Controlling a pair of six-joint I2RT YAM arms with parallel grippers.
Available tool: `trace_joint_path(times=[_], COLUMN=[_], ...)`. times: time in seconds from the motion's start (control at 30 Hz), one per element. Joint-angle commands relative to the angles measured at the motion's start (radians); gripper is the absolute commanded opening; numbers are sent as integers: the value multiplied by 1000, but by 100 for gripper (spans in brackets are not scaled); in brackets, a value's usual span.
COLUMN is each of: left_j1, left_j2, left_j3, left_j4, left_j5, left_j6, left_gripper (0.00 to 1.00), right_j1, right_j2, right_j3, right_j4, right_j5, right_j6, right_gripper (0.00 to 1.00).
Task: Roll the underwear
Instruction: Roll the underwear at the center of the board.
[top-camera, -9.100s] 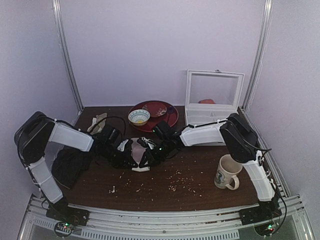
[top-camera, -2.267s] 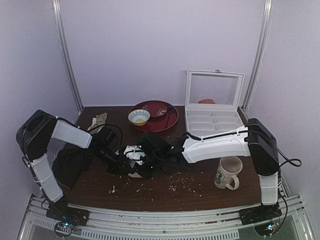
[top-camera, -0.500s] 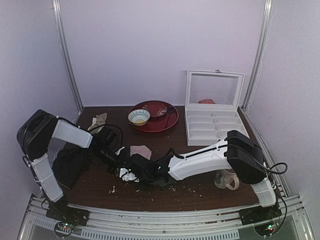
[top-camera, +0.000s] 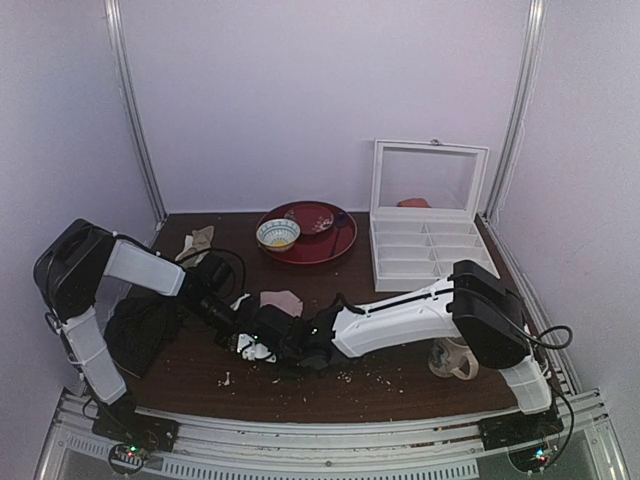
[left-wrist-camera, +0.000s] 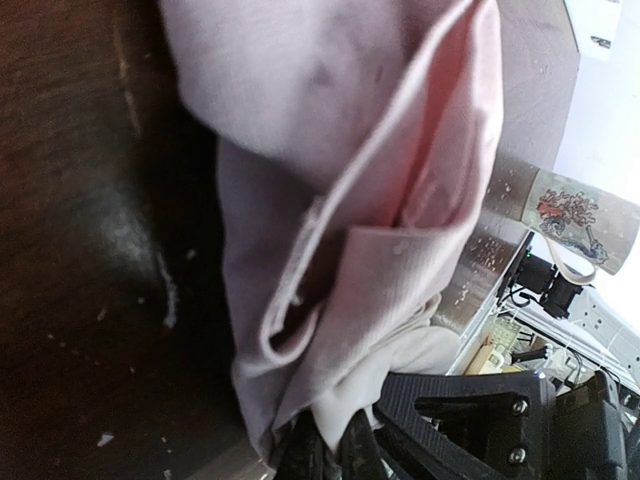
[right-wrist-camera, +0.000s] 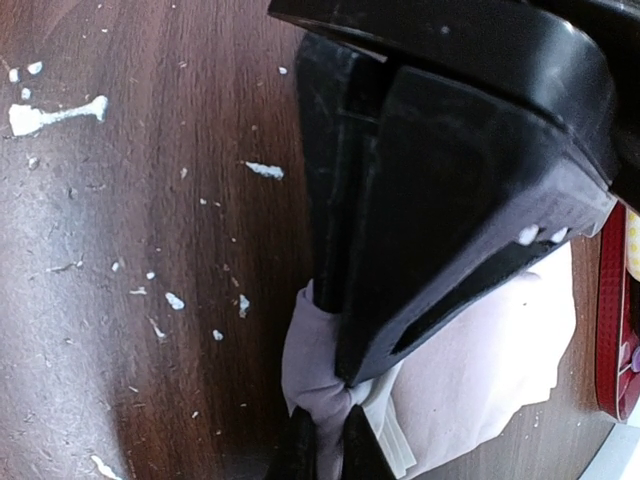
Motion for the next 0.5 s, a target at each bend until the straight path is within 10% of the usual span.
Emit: trace_joint_path(times=[0.0,0.23,0.47], left_j1=[-7,38,134], left_j2=[11,-77,-162], left_j3=[-31,-45,-60], left_j4=[-29,-42,-115], left_j5=[-36,-29,-42], left_j6=[-20,-46,-14], left_gripper=[0,30,36], right_j1=[-5,-7,-19], right_j2=[19,-31,-30], right_j3=[-13,-14,-4], right_j4=[-63,-121,-161], right_j5=[-101,-209,-312], right_j6=[31,99,148], right_gripper=[0,0,0])
